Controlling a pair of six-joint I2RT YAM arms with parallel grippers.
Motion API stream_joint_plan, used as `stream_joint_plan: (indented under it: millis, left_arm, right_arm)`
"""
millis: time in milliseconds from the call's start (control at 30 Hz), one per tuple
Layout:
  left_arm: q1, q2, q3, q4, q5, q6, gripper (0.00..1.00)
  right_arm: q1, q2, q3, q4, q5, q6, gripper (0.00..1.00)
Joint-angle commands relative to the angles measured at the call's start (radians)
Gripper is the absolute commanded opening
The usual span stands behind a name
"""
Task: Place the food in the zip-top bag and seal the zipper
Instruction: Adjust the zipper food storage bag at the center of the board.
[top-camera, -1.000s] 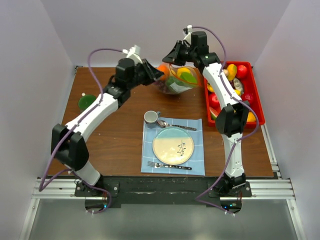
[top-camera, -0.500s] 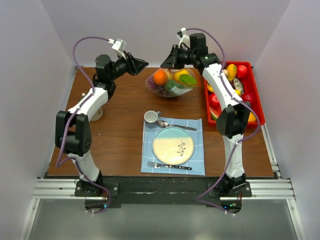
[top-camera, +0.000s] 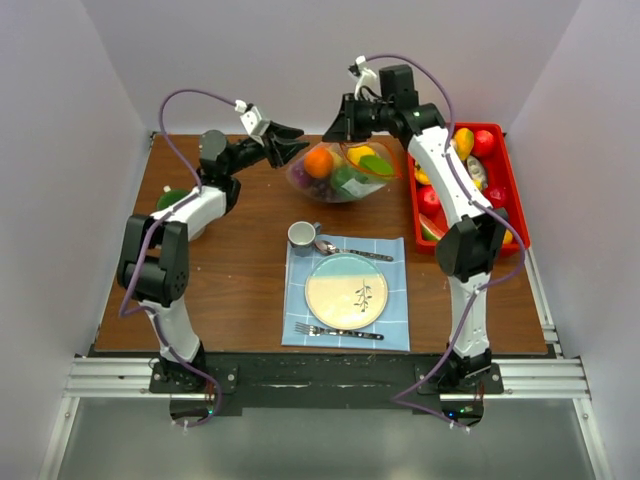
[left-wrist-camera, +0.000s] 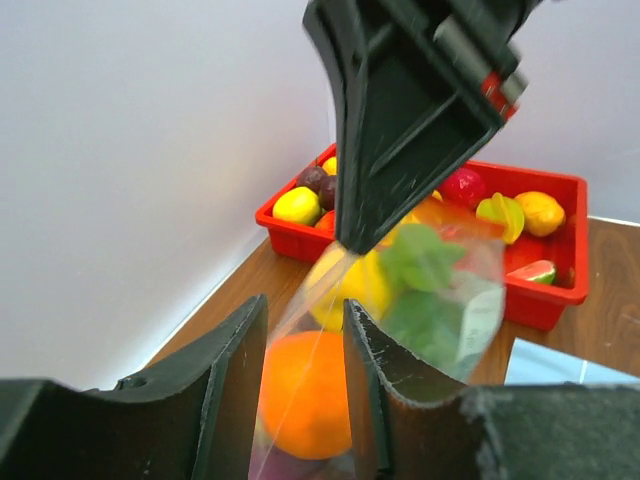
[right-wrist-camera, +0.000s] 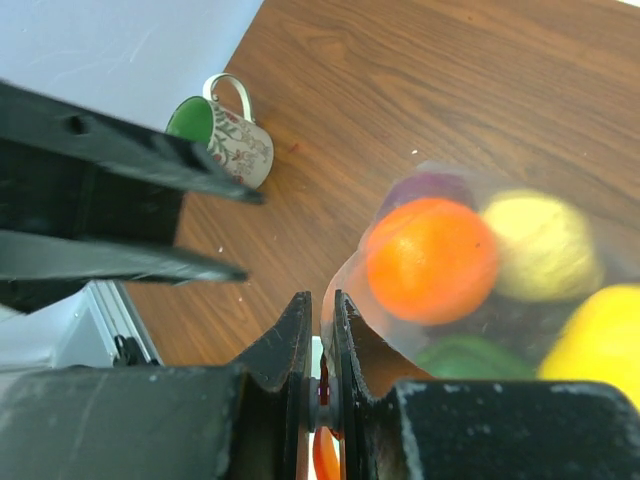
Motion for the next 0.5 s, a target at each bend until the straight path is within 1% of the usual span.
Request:
stream_joint_plan:
  millis: [0,33,133,300,400,467]
  left_arm:
    - [-0.014,0.006,-0.025,0.119,0.006,0.145,0.41]
    - [-0.027,0.004,-0.034,0.134,0.004,0.188,0.42]
    - [-0.052,-0.003,-0.077,0.165,-0.02,0.233,0.43]
    - [-0.053,0.009,-0.069,0.179,0.003,0.23,0.43]
    - [-0.053,0.01,-0.071,0.223,0.017,0.184,0.43]
    - [-0.057,0.02,-0.042,0.211,0.047,0.17,0.43]
  right_arm:
    - [0.017,-0.114,0.001,-0.005,-0.018,-0.074,0.0]
    - [0.025,-0.115,0.0,-0.01,-0.006,-0.084,0.0]
    - [0.037,-0.118,-0.002,-0.02,0.017,-0.118,0.0]
    - [0.048,-0.114,-0.002,-0.045,0.037,-0.147,0.0]
    - [0.055,-0.112,0.006,-0.053,0.049,-0.163,0.0]
    - [0.058,-0.106,0.021,-0.062,0.048,-0.172,0.0]
